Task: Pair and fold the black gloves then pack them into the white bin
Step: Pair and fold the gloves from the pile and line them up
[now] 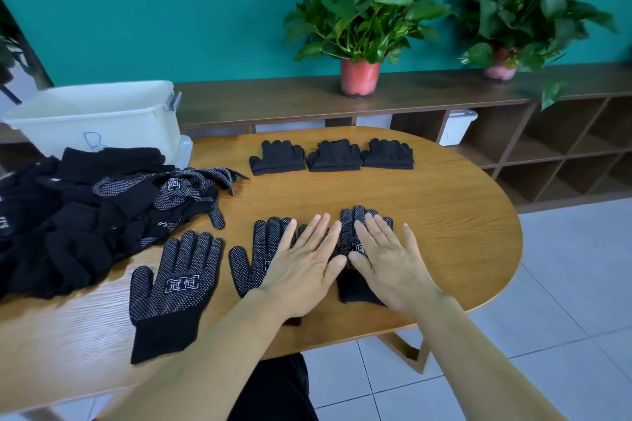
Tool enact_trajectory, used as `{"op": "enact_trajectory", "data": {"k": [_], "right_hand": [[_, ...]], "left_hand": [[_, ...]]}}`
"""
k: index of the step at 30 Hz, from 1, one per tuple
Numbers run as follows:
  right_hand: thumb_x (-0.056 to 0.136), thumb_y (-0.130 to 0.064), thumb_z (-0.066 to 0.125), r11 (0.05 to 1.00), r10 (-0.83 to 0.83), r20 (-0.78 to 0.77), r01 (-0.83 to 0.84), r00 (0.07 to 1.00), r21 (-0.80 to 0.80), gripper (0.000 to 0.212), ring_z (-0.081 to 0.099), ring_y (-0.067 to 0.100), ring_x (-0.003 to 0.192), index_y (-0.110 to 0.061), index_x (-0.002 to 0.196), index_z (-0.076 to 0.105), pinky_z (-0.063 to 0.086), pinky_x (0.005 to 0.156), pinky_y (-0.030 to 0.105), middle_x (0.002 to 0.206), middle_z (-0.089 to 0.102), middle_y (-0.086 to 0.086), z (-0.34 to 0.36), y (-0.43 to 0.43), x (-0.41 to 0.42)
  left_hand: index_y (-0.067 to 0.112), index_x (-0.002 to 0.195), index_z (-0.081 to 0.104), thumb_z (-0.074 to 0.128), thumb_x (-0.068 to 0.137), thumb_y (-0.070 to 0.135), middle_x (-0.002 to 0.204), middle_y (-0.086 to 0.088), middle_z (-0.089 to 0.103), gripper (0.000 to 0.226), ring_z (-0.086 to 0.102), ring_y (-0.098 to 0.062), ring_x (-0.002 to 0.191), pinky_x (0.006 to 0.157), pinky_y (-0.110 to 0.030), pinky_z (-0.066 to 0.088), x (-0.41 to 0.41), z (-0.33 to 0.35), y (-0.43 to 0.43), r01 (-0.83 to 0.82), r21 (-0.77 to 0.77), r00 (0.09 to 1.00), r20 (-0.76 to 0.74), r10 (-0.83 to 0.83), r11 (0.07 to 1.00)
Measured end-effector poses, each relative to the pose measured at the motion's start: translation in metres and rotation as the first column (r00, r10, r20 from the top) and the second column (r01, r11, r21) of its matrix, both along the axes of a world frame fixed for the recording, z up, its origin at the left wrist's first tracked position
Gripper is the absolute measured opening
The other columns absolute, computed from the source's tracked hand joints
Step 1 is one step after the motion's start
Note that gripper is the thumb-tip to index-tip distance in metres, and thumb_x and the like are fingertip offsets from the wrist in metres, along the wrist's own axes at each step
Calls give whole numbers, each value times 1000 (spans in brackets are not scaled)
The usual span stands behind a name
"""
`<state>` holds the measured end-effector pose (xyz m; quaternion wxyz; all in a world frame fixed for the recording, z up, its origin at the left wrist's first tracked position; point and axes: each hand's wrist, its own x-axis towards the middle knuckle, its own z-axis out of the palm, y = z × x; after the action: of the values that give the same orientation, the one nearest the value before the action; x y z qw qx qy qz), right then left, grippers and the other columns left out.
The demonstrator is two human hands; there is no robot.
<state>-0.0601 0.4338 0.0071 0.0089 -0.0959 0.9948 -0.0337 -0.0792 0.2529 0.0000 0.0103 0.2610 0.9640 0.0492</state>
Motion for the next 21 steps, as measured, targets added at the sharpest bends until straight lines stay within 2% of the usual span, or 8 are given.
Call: {"op": "enact_trajectory", "data": {"k": [6, 11, 13, 15, 16, 18, 21], "right_hand": [[81, -60, -17, 996, 80, -66, -82, 995, -29, 87, -11, 12, 150, -23, 157, 2, -8, 119, 47, 165, -2, 0, 28, -40, -1], [97, -55, -4, 990, 143, -82, -143, 986, 1, 70, -6, 13, 151, -22, 157, 4, -5, 119, 49, 165, 5, 1, 36, -88, -6], [95, -56, -5, 988, 155, -92, -156, 984, -4, 71, -2, 13, 151, -22, 157, 7, -3, 119, 49, 165, 10, 1, 37, -105, -9], [84, -57, -16, 985, 173, -117, -175, 978, -4, 84, 2, 13, 151, -22, 157, 10, -1, 118, 49, 164, 15, 0, 37, -121, -12], [85, -55, -14, 983, 180, -126, -182, 975, -4, 82, 4, 12, 151, -23, 156, 12, 0, 117, 48, 163, 18, -1, 38, -128, -13], [98, -49, 0, 980, 197, -148, -200, 969, -6, 65, 8, 13, 151, -22, 156, 16, 1, 117, 46, 162, 23, -1, 39, -141, -16], [106, -39, 19, 968, 232, -213, -247, 949, -43, 52, 17, 15, 149, -20, 154, 28, 4, 116, 47, 157, 34, 2, 36, -156, -25]], "left_hand": [[24, 150, -19, -8, 95, 55, 161, 3, -23, 64, -27, -9, 146, 119, -42, -18, 5, 15, -37, -64, 15, 997, -51, 65, 998], [20, 156, -7, -23, 81, 60, 163, 1, -15, 87, -20, -9, 148, 117, -38, -22, 11, 20, -88, -120, 50, 983, -131, 126, 992], [20, 157, -6, -24, 80, 60, 163, 0, -14, 88, -18, -9, 148, 117, -38, -22, 15, 20, -110, -139, 50, 977, -156, 145, 989], [20, 157, -4, -26, 80, 60, 163, 1, -12, 90, -18, -7, 147, 115, -36, -24, 18, 19, -131, -157, 60, 970, -177, 165, 986], [19, 158, -2, -28, 80, 60, 163, 2, -10, 92, -18, -5, 147, 114, -35, -25, 19, 18, -142, -162, 64, 966, -191, 172, 985], [17, 158, 7, -29, 83, 61, 164, 1, -1, 93, -11, -6, 147, 114, -33, -24, 19, 12, -164, -167, 94, 956, -229, 185, 981], [11, 152, 33, -8, 101, 52, 159, -4, 29, 77, 19, -14, 149, 118, -34, -9, 14, 6, -196, -195, 142, 940, -255, 226, 971]]}}
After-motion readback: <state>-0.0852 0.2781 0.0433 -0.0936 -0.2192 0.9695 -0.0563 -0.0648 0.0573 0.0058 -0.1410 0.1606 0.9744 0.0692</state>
